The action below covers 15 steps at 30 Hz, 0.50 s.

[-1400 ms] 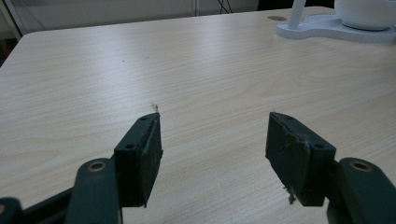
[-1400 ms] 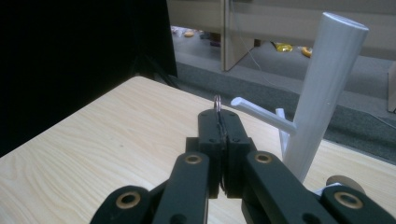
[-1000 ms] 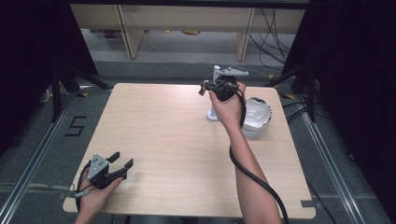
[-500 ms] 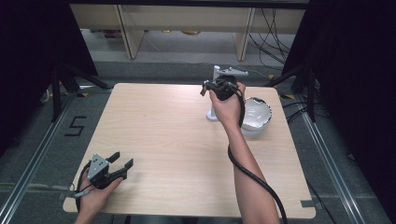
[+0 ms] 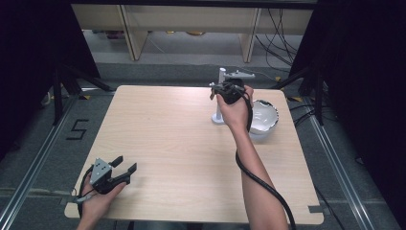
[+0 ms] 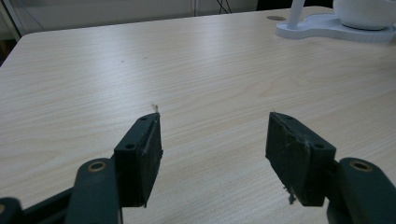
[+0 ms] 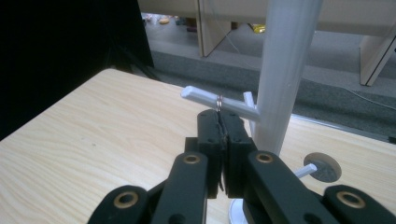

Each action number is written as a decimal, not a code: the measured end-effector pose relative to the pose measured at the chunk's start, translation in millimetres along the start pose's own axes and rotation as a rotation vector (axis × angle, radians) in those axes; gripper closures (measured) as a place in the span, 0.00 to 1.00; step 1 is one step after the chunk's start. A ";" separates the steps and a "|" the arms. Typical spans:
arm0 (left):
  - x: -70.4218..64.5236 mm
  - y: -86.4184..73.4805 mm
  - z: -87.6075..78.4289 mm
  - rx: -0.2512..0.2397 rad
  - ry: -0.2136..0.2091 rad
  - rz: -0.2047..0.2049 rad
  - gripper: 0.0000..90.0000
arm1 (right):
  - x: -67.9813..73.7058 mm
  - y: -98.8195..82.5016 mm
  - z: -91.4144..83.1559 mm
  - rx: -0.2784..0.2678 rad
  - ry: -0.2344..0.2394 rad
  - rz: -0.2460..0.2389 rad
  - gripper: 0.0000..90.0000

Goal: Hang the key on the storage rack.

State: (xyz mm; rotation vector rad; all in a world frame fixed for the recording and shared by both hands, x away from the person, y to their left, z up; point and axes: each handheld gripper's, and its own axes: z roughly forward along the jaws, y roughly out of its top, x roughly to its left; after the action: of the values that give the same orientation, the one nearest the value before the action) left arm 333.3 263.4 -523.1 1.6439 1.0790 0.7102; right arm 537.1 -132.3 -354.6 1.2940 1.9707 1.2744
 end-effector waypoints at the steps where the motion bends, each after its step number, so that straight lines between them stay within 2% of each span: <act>1: 0.0 0.0 0.0 0.000 0.000 0.000 0.40 | 0.3 -0.2 -0.5 -0.008 0.000 0.000 0.93; 3: 0.0 0.0 0.1 0.001 0.000 0.000 0.40 | 1.2 -0.3 -2.5 -0.011 -0.007 -0.008 0.90; 4: -0.2 0.0 0.2 0.001 0.000 0.003 0.40 | 1.4 0.1 -5.5 -0.018 -0.019 -0.029 0.87; 8: -0.3 0.0 0.0 0.001 0.000 0.004 0.40 | 0.6 1.1 -10.9 -0.026 -0.018 -0.039 0.83; 9: -0.3 0.0 0.1 0.002 0.000 0.004 0.40 | -0.4 1.7 -13.9 -0.027 -0.030 -0.062 0.82; 11: -0.3 0.1 0.1 0.003 -0.001 0.006 0.40 | -1.5 2.3 -18.3 -0.029 -0.037 -0.060 0.79; 12: -0.4 0.1 0.1 0.004 0.000 0.006 0.40 | -4.4 2.6 -22.2 -0.039 -0.038 -0.080 0.77; 15: -0.7 0.2 0.1 0.007 0.001 0.009 0.40 | -6.1 2.4 -26.6 -0.043 -0.037 -0.080 0.75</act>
State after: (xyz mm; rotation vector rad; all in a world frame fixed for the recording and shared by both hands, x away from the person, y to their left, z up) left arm 333.1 262.7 -522.8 1.6553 1.0761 0.7138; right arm 520.7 -149.3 -340.7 1.1981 1.9390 1.2395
